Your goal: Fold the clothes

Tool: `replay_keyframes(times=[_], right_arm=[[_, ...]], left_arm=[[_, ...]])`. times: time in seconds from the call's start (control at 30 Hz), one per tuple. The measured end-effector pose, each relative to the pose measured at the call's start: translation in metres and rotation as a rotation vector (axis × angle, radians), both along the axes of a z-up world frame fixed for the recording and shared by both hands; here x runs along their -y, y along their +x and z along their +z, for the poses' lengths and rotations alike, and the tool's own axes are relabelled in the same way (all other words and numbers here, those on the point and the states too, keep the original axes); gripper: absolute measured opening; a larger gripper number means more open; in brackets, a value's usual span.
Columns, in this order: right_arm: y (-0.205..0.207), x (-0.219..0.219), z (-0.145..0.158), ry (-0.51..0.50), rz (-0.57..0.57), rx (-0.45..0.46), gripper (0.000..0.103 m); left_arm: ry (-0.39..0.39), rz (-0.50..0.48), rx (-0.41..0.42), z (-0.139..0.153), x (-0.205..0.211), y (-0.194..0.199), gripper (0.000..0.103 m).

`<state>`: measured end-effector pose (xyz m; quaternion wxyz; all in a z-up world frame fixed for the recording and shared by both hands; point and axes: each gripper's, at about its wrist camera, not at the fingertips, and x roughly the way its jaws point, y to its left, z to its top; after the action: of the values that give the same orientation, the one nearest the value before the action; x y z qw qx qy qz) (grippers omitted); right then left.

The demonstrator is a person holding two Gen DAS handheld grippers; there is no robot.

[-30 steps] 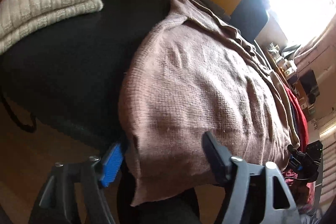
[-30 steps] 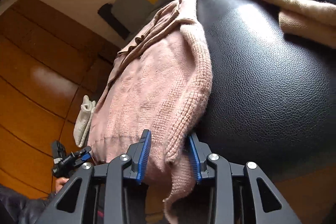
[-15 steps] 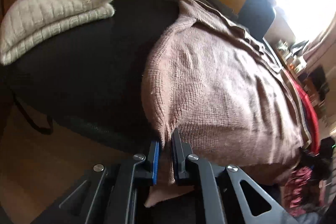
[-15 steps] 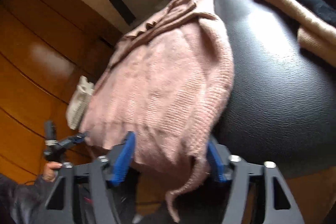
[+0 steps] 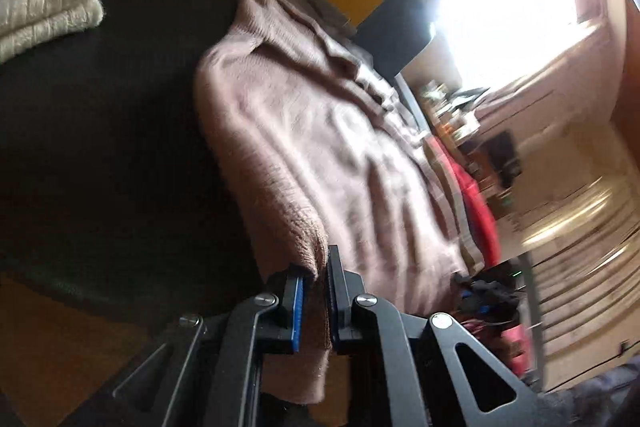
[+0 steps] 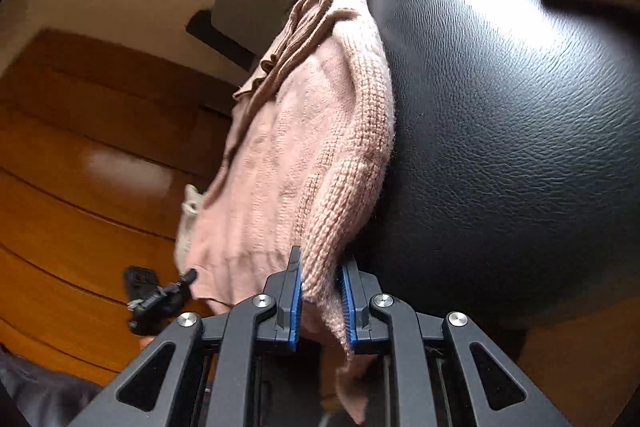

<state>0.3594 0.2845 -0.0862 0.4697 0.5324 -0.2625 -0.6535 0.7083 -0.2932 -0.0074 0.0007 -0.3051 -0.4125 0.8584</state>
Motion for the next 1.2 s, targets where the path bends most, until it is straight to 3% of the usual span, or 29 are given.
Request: replay_keyframes(times=[0.13, 0.27, 0.37, 0.47, 0.6, 0.7, 0.77, 0.8, 0.87, 0.97, 1.07, 1.2], right_arm=[[-0.012, 0.007, 0.01, -0.155, -0.007, 0.053, 0.018], [-0.043, 0.037, 0.031, -0.221, 0.002, 0.036, 0.018], [-0.068, 0.06, 0.046, -0.266, 0.007, 0.023, 0.018], [-0.114, 0.086, 0.051, -0.245, -0.035, 0.003, 0.017], [-0.176, 0.121, 0.059, -0.218, -0.091, -0.023, 0.018], [-0.222, 0.147, 0.062, -0.192, -0.133, -0.038, 0.019], [-0.246, 0.162, 0.038, -0.081, -0.167, -0.009, 0.025], [-0.251, 0.167, 0.027, -0.055, -0.152, 0.017, 0.035], [-0.253, 0.17, 0.01, -0.054, -0.149, 0.034, 0.03], [-0.243, 0.157, 0.001, -0.134, -0.155, 0.024, 0.03], [-0.219, 0.137, -0.003, -0.191, -0.145, 0.006, 0.029], [-0.179, 0.117, 0.002, -0.146, -0.113, -0.037, 0.026]], left_arm=[[0.052, -0.013, -0.113, 0.017, 0.019, -0.016, 0.008], [0.101, -0.025, -0.225, 0.034, 0.039, -0.033, 0.008], [0.09, -0.011, -0.301, 0.059, 0.068, -0.072, 0.008], [0.064, 0.027, -0.345, 0.078, 0.101, -0.114, 0.008], [0.057, 0.112, -0.262, 0.062, 0.153, -0.18, 0.009], [0.11, 0.175, -0.081, 0.008, 0.181, -0.226, 0.009], [0.115, 0.186, 0.035, -0.03, 0.187, -0.244, 0.009], [0.116, 0.174, 0.008, -0.04, 0.186, -0.244, 0.01], [0.103, 0.188, -0.012, -0.04, 0.181, -0.238, 0.01], [-0.027, 0.156, 0.015, -0.041, 0.154, -0.234, 0.01], [0.046, 0.165, 0.004, -0.049, 0.14, -0.205, 0.01], [0.086, 0.19, 0.016, -0.054, 0.115, -0.162, 0.01]])
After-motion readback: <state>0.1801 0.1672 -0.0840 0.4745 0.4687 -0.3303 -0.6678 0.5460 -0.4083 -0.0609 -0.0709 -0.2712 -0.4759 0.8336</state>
